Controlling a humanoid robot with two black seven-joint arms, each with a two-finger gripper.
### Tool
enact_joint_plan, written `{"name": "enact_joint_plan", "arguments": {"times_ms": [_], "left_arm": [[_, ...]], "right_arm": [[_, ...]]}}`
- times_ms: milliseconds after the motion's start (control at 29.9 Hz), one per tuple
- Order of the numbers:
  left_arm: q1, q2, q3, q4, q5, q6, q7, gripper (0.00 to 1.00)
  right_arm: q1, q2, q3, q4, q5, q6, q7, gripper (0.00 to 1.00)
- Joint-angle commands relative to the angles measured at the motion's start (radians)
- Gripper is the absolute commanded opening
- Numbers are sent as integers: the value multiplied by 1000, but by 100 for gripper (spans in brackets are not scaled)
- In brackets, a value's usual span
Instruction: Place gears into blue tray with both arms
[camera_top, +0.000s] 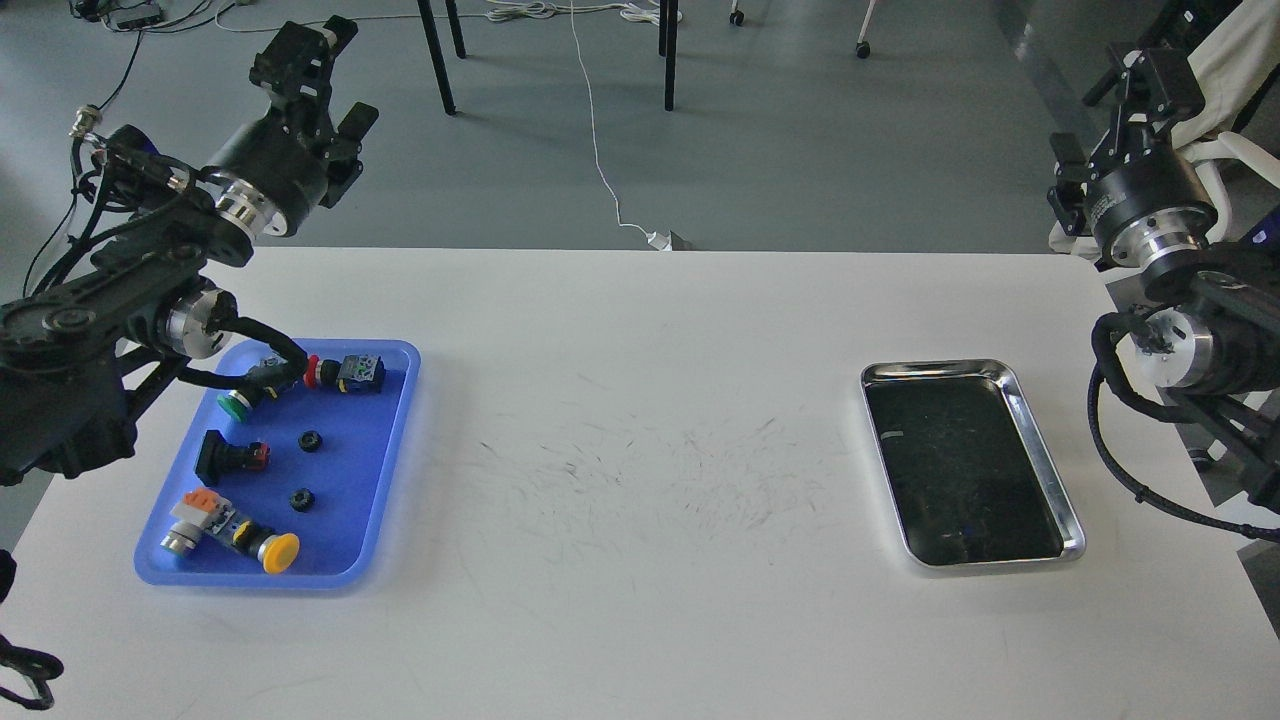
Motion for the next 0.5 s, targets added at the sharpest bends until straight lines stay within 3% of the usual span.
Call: {"name": "enact_joint_plan", "arguments": {"times_ms": [0, 67, 134, 468], "left_arm": [[8, -48, -71, 54, -83, -7, 198, 98], [5, -77, -107, 83, -99, 1, 232, 98], [0, -80, -122, 96, -102, 1, 237, 98], [-23, -73, -159, 135, -117, -24, 237, 98]], "right_arm": [[33, 28, 3, 6, 48, 10, -106, 98], [45, 43, 1, 6, 50, 12, -139, 98], [49, 70, 4, 4, 51, 18, -150, 98], [12, 95, 43, -17, 55, 76, -148, 98]]}}
